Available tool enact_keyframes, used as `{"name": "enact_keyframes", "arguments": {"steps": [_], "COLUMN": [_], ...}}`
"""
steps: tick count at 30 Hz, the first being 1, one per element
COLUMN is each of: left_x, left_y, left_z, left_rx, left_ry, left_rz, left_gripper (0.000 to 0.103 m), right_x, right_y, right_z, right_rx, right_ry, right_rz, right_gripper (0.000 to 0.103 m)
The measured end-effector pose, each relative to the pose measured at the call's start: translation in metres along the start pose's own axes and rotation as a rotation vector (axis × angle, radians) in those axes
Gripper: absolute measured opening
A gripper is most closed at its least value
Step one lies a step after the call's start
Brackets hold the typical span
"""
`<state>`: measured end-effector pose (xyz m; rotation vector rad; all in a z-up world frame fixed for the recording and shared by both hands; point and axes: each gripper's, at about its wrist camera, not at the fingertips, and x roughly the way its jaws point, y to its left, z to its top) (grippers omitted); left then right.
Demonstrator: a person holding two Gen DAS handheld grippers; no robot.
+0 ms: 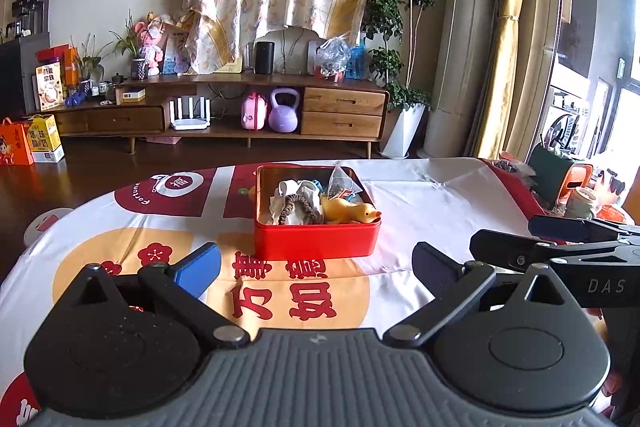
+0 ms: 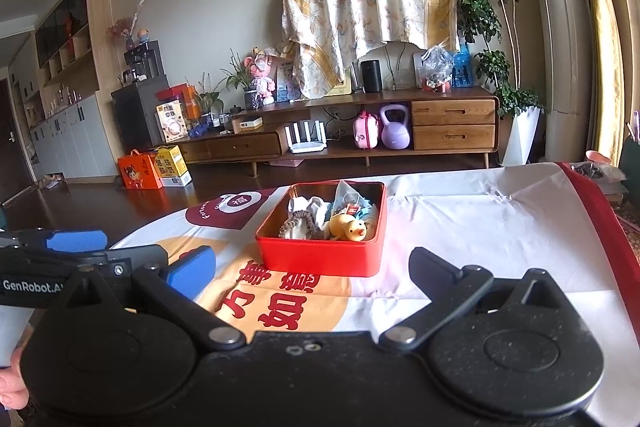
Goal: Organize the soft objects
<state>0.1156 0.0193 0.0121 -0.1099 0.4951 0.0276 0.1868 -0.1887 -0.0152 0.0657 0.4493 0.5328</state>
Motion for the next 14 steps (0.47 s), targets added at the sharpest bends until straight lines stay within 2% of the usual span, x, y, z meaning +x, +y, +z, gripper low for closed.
{"name": "enact_keyframes", "arguments": {"steps": [14], "left_x": [-0.0015], "left_y": [0.0007], "left_z": [-0.0014], "left_rx": [-0.005], "left_ry": [0.005], "left_rz": [0.001], "left_gripper": [0.102], "right_x": [-0.0010], "right_y": [0.0002], "right_z": [0.0000], "right_rx": [0.001], "right_ry": [0.003], "right_rz": [-0.002], "right_gripper": [0.103]}}
